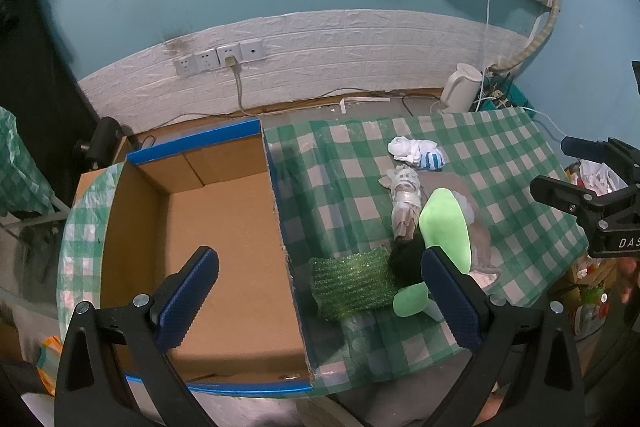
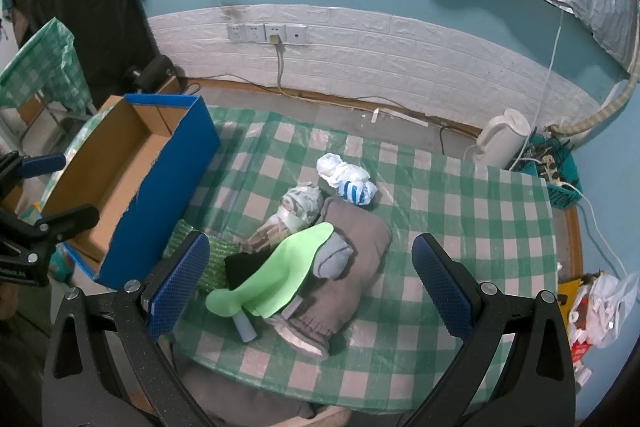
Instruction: Organize soft objects
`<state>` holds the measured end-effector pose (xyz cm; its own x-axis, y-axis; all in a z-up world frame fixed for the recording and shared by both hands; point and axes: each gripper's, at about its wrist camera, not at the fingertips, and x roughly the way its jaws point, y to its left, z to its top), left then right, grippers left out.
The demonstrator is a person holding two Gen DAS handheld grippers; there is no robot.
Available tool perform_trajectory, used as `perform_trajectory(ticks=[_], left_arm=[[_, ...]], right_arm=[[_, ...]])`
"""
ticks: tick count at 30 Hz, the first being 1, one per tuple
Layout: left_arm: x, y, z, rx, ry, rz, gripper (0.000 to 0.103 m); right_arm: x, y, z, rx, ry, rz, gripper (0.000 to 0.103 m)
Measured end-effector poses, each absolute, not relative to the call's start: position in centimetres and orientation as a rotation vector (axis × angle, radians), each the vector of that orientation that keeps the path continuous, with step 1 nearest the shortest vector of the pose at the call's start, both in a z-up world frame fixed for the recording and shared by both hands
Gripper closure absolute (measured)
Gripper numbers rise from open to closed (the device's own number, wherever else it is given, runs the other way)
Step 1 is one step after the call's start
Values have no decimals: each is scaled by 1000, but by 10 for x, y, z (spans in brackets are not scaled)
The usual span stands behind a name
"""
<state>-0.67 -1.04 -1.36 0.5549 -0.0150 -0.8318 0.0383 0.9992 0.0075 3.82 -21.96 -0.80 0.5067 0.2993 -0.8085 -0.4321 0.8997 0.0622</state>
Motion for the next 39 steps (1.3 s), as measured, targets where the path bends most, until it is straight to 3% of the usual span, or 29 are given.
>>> perform_trajectory(ticks=[21, 39], left_arm=[[-1, -11, -16, 12, 999, -48, 1], [18, -40, -68, 12, 1171, -116, 1]], right_arm=[[40, -222, -13, -137, 965, 455, 2], [74, -237, -67, 65, 1249, 459, 3]])
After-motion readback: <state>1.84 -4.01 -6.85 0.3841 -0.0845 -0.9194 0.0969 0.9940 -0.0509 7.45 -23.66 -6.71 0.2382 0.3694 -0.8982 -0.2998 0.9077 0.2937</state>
